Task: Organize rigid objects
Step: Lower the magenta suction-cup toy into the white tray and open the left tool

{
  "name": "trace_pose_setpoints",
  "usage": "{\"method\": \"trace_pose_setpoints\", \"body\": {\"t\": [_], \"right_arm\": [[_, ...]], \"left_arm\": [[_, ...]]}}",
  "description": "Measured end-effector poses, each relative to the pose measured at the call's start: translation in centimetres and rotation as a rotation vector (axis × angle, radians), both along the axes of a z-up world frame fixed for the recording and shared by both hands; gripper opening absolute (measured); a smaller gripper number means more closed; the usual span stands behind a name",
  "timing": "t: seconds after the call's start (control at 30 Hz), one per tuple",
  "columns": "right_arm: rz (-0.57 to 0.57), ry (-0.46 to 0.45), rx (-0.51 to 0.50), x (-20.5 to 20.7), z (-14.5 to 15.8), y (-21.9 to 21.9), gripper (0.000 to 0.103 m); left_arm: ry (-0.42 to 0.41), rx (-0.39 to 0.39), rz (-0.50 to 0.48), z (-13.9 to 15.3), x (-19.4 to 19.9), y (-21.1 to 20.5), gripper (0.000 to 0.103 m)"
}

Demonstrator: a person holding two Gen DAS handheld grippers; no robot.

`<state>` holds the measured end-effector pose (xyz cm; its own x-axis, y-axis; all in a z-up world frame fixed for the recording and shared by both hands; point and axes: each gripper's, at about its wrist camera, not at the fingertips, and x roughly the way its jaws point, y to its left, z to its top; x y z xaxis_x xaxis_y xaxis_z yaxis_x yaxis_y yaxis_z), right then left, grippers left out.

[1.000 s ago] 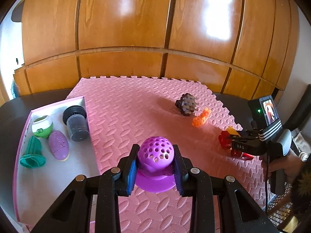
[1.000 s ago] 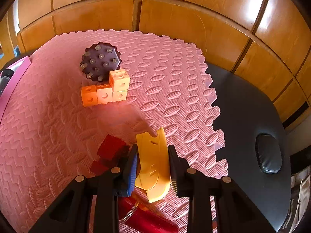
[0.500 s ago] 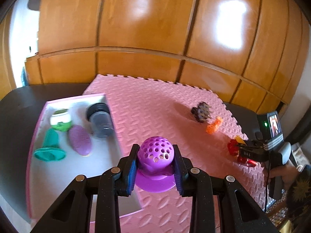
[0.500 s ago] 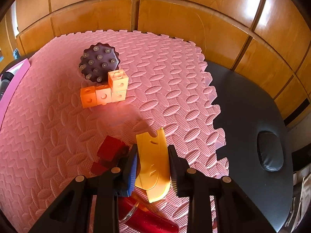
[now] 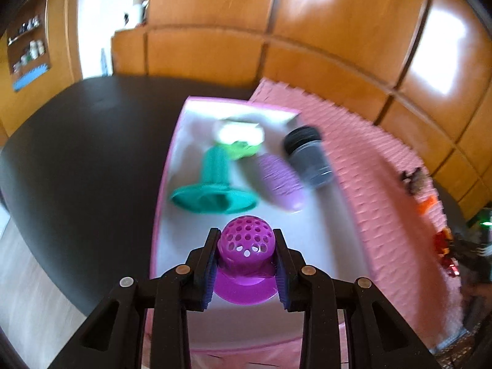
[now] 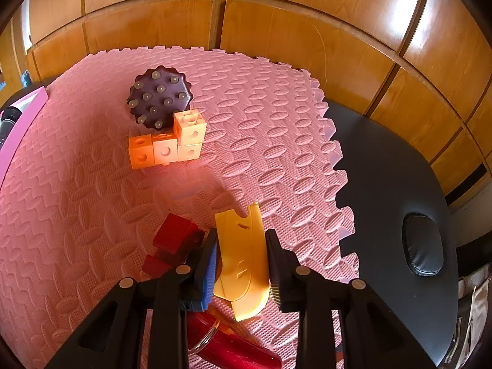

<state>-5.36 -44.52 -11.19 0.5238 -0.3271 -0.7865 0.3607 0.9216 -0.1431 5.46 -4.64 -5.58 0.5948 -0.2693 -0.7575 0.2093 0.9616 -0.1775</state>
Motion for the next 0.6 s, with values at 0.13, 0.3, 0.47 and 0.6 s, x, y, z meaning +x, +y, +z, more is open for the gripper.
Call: {"method": "trace_pose_setpoints", "body": {"t": [0.13,0.3,0.47,0.6], "right_arm": [[0.001,0.0,-0.002,0.0,0.0,0.0,0.029],[0.002,0.0,-0.003,0.0,0.0,0.0,0.029],[0.003,0.0,-0.004,0.0,0.0,0.0,0.029],[0.005,0.002,-0.012,0.0,0.0,0.1,0.029]], "left_arm": [[0.016,0.053,0.035,-1.5,1.8,0.2,0.033],[-0.038,0.113,0.056,-2.0,3.6,0.2,0.034],[-0.057,0.104,0.046,-1.7,3.8,0.5,0.04],[-0.11,0.104,0.045,-0.8,2.0,0.3,0.061]]}}
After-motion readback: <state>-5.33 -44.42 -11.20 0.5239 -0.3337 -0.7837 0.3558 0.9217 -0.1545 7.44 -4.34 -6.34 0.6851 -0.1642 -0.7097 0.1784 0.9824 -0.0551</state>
